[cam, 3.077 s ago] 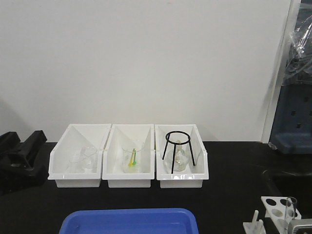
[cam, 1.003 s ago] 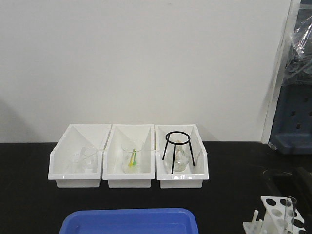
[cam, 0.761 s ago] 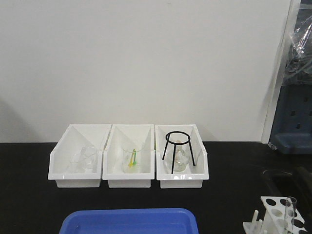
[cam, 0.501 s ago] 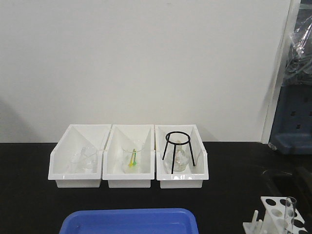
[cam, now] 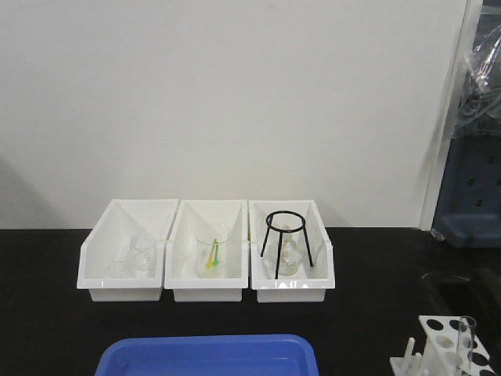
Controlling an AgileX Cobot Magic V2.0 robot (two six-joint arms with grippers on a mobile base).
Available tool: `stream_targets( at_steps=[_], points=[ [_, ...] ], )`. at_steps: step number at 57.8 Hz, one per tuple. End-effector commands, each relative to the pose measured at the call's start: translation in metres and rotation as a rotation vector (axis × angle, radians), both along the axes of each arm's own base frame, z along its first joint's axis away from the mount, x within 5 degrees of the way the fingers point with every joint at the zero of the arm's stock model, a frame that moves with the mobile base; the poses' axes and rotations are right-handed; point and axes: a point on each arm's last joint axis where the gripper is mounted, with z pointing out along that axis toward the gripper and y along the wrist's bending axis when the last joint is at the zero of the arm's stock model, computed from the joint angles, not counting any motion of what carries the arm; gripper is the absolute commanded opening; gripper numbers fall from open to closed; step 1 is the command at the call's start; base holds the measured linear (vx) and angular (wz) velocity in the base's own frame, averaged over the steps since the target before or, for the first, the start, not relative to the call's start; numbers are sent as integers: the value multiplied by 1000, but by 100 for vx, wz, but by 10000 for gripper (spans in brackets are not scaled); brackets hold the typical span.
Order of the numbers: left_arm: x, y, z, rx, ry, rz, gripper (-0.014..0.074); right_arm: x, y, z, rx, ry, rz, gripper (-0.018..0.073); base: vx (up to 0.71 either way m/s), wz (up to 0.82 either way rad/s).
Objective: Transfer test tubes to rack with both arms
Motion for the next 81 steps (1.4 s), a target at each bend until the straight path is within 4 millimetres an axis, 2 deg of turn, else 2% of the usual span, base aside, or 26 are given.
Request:
stream_targets(
  at_steps=[1, 25, 33, 38, 45, 54, 63, 73, 81],
  points=[
    [-2, 1, 16, -7, -112, 12, -4, -1, -3, 19, 2, -118, -25, 542, 0, 0],
    [-2, 1, 16, -7, -112, 12, -4, -2, -3, 20, -13, -134, -29, 538, 0, 0],
    [-2, 1, 16, -7, -112, 12, -4, -15, -7, 21, -43, -167, -41, 497, 0, 0],
    [-2, 1, 16, -7, -112, 12, -4, -32, -12, 11, -45, -192, -62, 455, 0, 0],
    [-2, 1, 16, -7, -112, 12, -4, -60, -20, -13, -48, -234, -106, 363, 0, 0],
    [-2, 1, 16, -7, -112, 12, -4, -87, -24, -66, 9, -232, -138, 222, 0, 0],
    [-2, 1, 16, -7, -112, 12, -4, -96, -23, -109, 18, -187, -133, 105, 0, 0],
    [-2, 1, 16, -7, -113, 12, -4, -97, -24, -123, -2, -57, -137, -15, 0, 0],
    [-2, 1, 16, -7, -113, 12, -4, -97, -24, -126, -3, -30, -137, -13, 0, 0]
  ],
)
